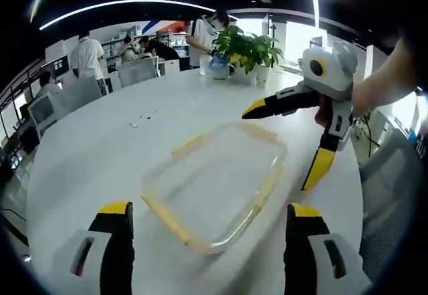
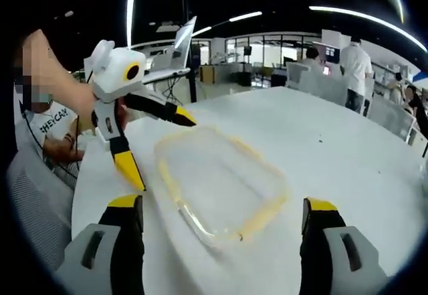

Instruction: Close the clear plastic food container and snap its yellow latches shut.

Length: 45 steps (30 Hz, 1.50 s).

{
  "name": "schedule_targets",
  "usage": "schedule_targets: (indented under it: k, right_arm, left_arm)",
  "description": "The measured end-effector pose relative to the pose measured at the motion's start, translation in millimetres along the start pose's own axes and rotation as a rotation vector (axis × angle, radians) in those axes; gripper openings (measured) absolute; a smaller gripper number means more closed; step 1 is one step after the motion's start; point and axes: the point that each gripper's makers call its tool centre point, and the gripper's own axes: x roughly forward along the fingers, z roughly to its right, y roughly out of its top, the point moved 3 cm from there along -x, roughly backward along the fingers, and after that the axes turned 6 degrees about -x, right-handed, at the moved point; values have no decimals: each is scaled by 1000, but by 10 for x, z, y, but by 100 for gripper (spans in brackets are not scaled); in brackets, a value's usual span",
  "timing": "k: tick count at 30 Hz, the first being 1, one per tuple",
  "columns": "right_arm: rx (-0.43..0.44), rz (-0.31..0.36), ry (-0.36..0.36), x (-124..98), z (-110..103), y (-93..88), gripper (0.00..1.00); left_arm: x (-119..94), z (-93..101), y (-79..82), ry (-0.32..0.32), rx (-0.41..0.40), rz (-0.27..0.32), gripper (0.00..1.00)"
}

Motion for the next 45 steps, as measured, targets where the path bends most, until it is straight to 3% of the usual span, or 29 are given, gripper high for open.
schedule_targets:
  k: [3,15,21,45]
  right_arm:
    - [-24,-13,-18,-24,-17,8,96]
    - [17,0,-35,-217,-53,-59,95]
    - [27,3,-45,-325,-84,-67,93]
    - [69,26,-73,-735,-248,-137,92]
  left_arm:
    - [-27,-14,-17,9,-8,-3,92]
    - [-198,-40,-90,48,-75,32,92]
    - [-285,-41,-168,64,-78,22,91]
    - [-719,86,-443,130,-197,57,89]
